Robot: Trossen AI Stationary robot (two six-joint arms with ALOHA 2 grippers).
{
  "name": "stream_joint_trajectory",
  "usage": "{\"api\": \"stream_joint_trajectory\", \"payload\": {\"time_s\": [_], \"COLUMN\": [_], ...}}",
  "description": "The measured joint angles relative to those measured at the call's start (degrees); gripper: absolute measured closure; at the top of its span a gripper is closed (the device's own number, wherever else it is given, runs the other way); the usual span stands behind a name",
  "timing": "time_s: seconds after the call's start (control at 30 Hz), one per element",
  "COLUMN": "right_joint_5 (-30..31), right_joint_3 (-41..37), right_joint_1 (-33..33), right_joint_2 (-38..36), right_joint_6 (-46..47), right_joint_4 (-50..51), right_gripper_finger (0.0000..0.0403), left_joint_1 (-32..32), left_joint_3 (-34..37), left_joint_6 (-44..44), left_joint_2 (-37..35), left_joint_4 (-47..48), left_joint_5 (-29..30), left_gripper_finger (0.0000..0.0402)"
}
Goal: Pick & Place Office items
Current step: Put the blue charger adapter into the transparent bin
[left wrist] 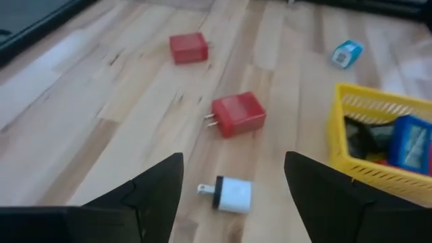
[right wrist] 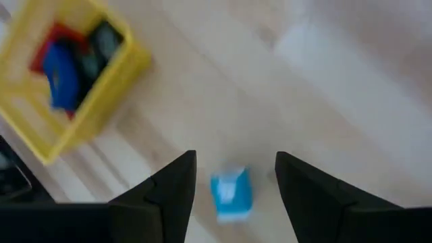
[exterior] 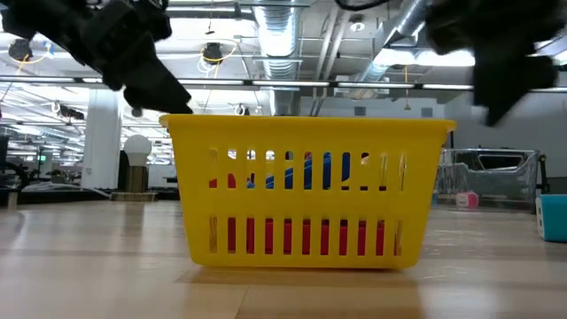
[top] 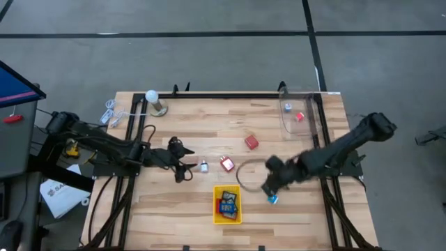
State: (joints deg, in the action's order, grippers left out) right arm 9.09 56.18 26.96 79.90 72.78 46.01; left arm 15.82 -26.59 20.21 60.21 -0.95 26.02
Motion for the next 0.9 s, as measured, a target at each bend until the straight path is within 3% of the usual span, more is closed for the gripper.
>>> {"api": "stream_joint_trajectory", "payload": {"time_s": [0.2, 0.33, 0.67, 0.9], "right_joint_5": [1.3, 1.5, -2.4, -4.6], "right_joint_3": [0.0, 0.3, 2.5, 2.5], "right_joint_1": [11.4, 13.9, 9.0, 7.2], "right_joint_2": [8.5, 12.1, 17.2, 19.7], "right_joint_6": [12.3, 10.9, -0.4, -2.6], "right_joint_4": [-3.5, -7.0, -1.6, -1.6], "right_gripper_finger": [0.0207, 0.0204, 0.0186, 0.0180], "left_joint_1": [2.9, 4.3, 7.6, 8.3], "left_joint_3": [0.1, 0.1, 0.1, 0.1], "left_joint_6": [-0.3, -0.4, -0.5, -0.4], "left_joint_2": [-2.2, -2.3, -2.3, -2.3], "left_joint_4": [-0.5, -2.2, -5.8, -6.1], "left_joint_5": [2.0, 2.2, 2.3, 2.3], "left_gripper_finger": [0.0146, 0.0146, 0.0146, 0.0146]}}
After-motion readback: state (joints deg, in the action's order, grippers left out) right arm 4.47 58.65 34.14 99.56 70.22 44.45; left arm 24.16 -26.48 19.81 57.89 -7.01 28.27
